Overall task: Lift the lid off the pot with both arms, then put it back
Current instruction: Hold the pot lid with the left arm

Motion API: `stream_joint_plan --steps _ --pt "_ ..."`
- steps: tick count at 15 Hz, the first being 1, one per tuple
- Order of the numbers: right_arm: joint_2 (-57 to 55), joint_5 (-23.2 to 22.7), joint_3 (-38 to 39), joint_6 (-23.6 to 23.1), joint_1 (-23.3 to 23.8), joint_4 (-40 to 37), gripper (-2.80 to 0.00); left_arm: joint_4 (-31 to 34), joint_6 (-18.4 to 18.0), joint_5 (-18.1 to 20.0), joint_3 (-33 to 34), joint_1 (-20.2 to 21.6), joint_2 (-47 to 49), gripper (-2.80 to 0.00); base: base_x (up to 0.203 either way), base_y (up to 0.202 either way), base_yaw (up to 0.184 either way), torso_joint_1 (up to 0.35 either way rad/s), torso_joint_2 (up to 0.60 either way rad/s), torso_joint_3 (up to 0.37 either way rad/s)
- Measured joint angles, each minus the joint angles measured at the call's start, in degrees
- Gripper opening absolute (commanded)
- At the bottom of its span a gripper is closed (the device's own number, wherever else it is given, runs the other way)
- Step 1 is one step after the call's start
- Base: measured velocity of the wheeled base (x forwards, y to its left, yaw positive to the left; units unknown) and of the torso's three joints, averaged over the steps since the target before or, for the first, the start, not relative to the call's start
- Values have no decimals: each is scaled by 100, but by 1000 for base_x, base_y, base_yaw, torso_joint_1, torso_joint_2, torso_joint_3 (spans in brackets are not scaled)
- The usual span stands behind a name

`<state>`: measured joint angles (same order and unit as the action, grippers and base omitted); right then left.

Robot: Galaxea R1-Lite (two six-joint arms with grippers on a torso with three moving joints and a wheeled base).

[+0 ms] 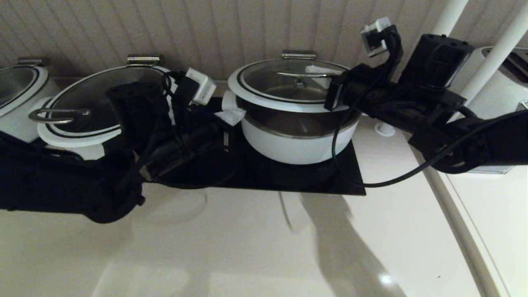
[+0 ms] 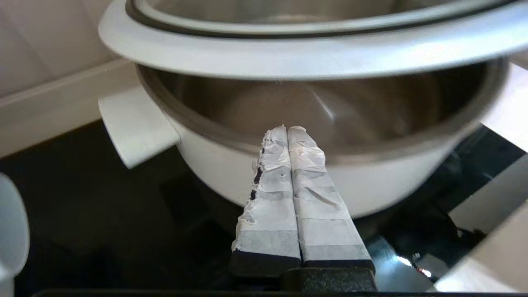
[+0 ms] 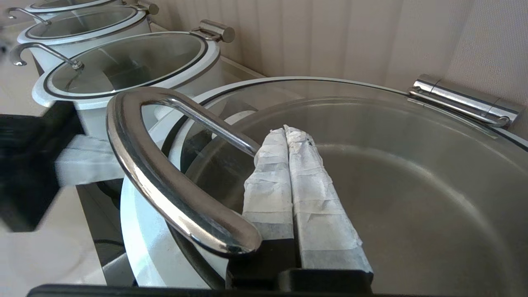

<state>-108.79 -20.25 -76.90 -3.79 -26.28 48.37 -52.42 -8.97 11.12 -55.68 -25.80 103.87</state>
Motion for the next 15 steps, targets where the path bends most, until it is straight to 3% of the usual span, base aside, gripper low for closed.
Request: stream_joint_plan --steps 15 --pt "113 -9 33 16 0 -6 -280 63 11 -21 -970 -2 593 -280 0 0 0 0 0 0"
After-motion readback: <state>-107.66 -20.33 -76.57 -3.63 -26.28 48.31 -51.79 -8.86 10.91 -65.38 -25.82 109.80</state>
